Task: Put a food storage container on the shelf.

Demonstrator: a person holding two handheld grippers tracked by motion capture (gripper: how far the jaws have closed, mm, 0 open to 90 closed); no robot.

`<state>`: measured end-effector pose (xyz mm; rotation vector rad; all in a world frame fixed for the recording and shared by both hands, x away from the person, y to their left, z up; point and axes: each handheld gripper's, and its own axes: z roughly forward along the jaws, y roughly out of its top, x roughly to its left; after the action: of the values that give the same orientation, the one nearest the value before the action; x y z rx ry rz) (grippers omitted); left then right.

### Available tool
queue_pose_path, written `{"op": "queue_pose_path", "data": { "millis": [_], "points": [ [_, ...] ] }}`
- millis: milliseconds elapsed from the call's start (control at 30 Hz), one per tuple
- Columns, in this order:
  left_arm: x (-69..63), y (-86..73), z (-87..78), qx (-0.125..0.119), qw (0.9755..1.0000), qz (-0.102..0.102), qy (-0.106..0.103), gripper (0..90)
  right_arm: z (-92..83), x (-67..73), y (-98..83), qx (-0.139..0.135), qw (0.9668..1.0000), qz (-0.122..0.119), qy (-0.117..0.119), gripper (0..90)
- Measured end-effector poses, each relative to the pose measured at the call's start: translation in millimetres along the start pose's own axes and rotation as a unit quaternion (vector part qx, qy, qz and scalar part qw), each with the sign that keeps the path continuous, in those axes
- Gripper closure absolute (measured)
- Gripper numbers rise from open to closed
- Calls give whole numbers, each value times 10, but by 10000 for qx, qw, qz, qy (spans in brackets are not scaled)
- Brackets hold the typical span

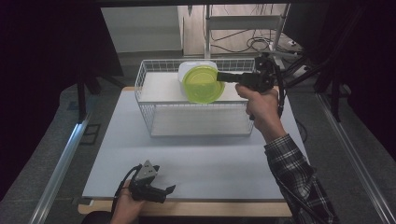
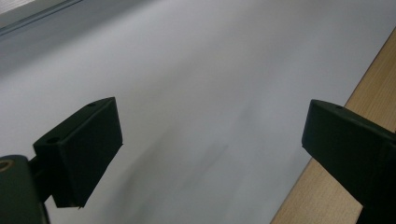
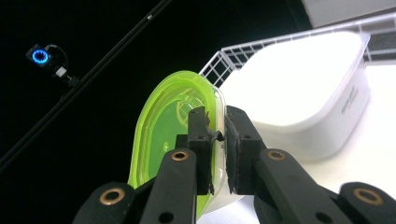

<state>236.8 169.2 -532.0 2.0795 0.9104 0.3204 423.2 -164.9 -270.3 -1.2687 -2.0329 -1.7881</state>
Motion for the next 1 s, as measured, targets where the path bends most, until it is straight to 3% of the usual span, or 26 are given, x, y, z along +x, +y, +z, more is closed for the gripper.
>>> {"op": "queue_pose_path", "data": {
  "millis": [533,733,1000],
  "points": [
    [-2,-1,-2,2,10000,23,-17,48,271,24,347,-437,9983,66,-386,819],
    [-5,-1,-8,-11,10000,30,-31,49,376,-15,415,-510,9968,46,-622,819],
    [-11,-1,-5,3,10000,40,-53,49,501,-109,437,-527,9955,200,-758,818]
  ]
}}
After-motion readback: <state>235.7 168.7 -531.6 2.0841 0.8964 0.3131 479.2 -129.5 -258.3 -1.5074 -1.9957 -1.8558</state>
